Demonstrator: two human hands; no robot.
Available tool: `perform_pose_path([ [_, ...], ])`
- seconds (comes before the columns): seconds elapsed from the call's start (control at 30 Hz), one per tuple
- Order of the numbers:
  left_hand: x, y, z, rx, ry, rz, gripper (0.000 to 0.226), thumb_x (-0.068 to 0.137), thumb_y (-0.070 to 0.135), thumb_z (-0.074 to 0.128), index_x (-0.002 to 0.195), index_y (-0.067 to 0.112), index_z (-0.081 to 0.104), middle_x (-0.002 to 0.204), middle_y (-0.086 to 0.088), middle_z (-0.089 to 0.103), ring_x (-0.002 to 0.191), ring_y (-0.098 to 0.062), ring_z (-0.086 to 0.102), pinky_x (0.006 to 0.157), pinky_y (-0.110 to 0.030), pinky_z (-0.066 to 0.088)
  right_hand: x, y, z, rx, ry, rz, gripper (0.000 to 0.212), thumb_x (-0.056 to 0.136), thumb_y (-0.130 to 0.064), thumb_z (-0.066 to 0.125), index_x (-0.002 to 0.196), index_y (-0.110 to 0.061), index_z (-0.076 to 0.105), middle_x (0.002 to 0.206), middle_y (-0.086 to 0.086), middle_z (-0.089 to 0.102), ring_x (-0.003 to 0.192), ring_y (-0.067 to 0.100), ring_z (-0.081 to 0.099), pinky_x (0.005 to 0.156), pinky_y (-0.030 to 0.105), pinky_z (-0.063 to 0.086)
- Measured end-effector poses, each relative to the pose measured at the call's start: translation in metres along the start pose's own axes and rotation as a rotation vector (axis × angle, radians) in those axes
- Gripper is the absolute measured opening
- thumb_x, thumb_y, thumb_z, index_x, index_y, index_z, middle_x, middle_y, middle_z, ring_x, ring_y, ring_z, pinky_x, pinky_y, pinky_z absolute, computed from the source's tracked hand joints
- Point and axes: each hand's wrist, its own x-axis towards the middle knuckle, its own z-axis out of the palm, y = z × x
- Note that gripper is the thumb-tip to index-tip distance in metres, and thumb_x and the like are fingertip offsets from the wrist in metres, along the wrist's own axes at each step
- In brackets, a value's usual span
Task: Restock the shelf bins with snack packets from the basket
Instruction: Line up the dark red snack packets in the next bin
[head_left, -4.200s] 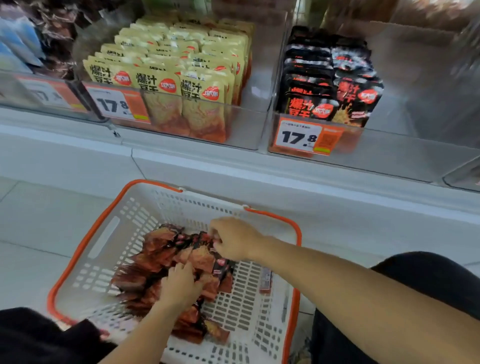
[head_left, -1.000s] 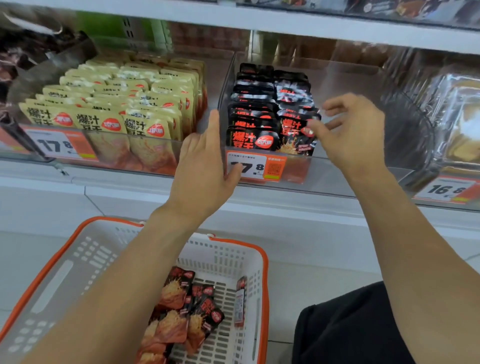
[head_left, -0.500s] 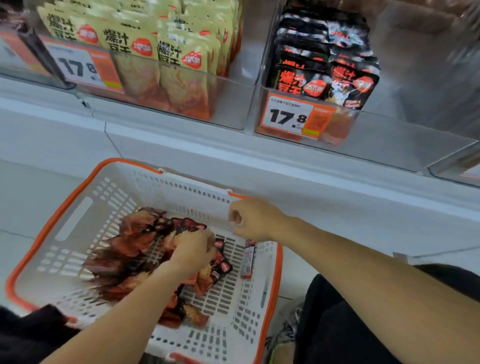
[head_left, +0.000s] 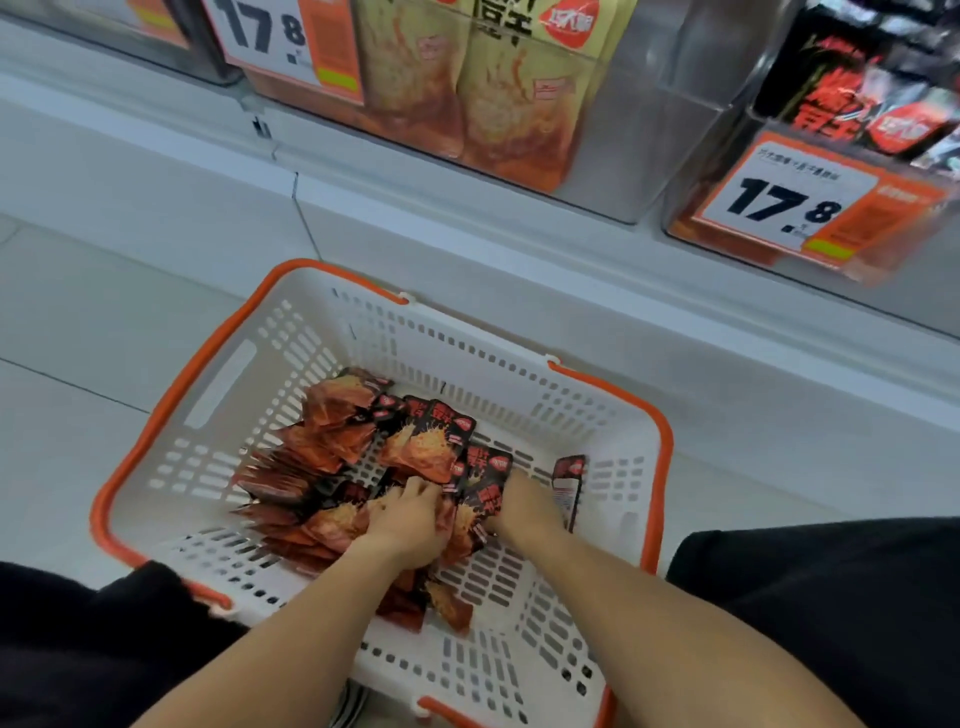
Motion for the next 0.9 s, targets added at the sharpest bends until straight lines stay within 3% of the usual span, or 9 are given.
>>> perform_pose_path([
  [0.1,0.007,0.009,-0.013,0.011,-0.047,-0.040,0.062,0.095,0.043,0.054,0.146,0.017,0.032,0.152,-0.012,0.026,0.140,-0.037,0.026,0.111,-0.054,0.032,0.003,-0.012,-0.025,-0.102,-0.003,-0.005,0.023,0.083,-0.003,0.066,0.100,-0.009,0.052,0.092,0.010,0.059,0.085,0.030,0.064,0.057,0.032,0.046],
  [0.17,0.010,0.016,-0.019,-0.113,-0.032,-0.029,0.061,0.088,0.043,0.060,0.139,0.018,0.039,0.143,-0.011,0.039,0.133,-0.033,0.037,0.107,-0.051,0.039,0.001,-0.019,-0.052,-0.191,-0.047,-0.021,0.014,0.085,0.004,0.058,0.081,-0.008,0.051,0.075,0.006,0.049,0.071,0.026,0.056,0.049,0.030,0.038],
  [0.3,0.007,0.035,-0.036,-0.352,0.151,0.045,0.054,0.085,0.038,0.071,0.129,0.017,0.046,0.124,-0.004,0.056,0.112,-0.024,0.056,0.091,-0.039,0.052,-0.013,-0.023,-0.118,-0.306,-0.011,-0.097,0.014,0.091,-0.001,0.055,0.100,-0.005,0.064,0.084,0.008,0.060,0.080,0.027,0.062,0.069,0.034,0.051],
  [0.4,0.001,0.054,-0.055,-0.402,0.230,0.090,0.066,0.084,0.045,0.073,0.137,0.017,0.046,0.127,-0.006,0.055,0.112,-0.022,0.057,0.086,-0.031,0.050,-0.038,-0.020,-0.175,-0.352,0.022,-0.190,0.011,0.090,-0.006,0.057,0.094,-0.009,0.067,0.092,0.010,0.066,0.094,0.031,0.067,0.070,0.032,0.049],
  [0.47,-0.006,0.070,-0.072,-0.510,0.292,0.176,0.063,0.078,0.053,0.074,0.130,0.025,0.050,0.126,0.000,0.055,0.111,-0.018,0.058,0.089,-0.032,0.051,-0.067,-0.018,-0.212,-0.296,0.067,-0.284,0.009,0.092,-0.010,0.060,0.101,-0.011,0.064,0.105,0.009,0.063,0.100,0.029,0.060,0.077,0.033,0.047],
  [0.53,-0.021,0.091,-0.093,-0.645,0.330,0.300,0.048,0.083,0.044,0.075,0.123,0.023,0.056,0.120,0.007,0.059,0.112,-0.016,0.059,0.091,-0.034,0.050,-0.101,-0.012,-0.244,-0.180,0.127,-0.371,0.011,0.093,-0.017,0.065,0.098,-0.021,0.056,0.111,0.003,0.061,0.101,0.024,0.057,0.077,0.031,0.043],
  [0.63,-0.057,0.127,-0.124,-0.846,0.386,0.544,0.015,0.094,0.019,0.068,0.105,0.009,0.069,0.098,-0.002,0.076,0.095,-0.019,0.071,0.085,-0.038,0.055,-0.148,0.007,-0.279,0.053,0.263,-0.472,0.017,0.091,-0.023,0.071,0.092,-0.028,0.055,0.103,-0.004,0.066,0.093,0.014,0.062,0.077,0.031,0.049],
  [0.73,-0.091,0.157,-0.146,-0.870,0.523,0.659,0.015,0.093,0.022,0.068,0.090,0.008,0.070,0.082,-0.005,0.075,0.081,-0.019,0.072,0.075,-0.037,0.056,-0.181,0.023,-0.304,0.207,0.459,-0.555,0.013,0.090,-0.026,0.073,0.095,-0.024,0.061,0.096,-0.009,0.067,0.088,0.008,0.063,0.078,0.029,0.052],
  [0.9,-0.133,0.198,-0.164,-0.896,0.737,0.743,0.008,0.091,0.031,0.066,0.097,0.026,0.067,0.092,0.013,0.072,0.086,-0.007,0.067,0.073,-0.017,0.051,-0.215,0.044,-0.331,0.340,0.744,-0.730,0.018,0.092,-0.020,0.071,0.096,-0.033,0.059,0.090,-0.019,0.067,0.080,0.014,0.067,0.075,0.031,0.053],
])
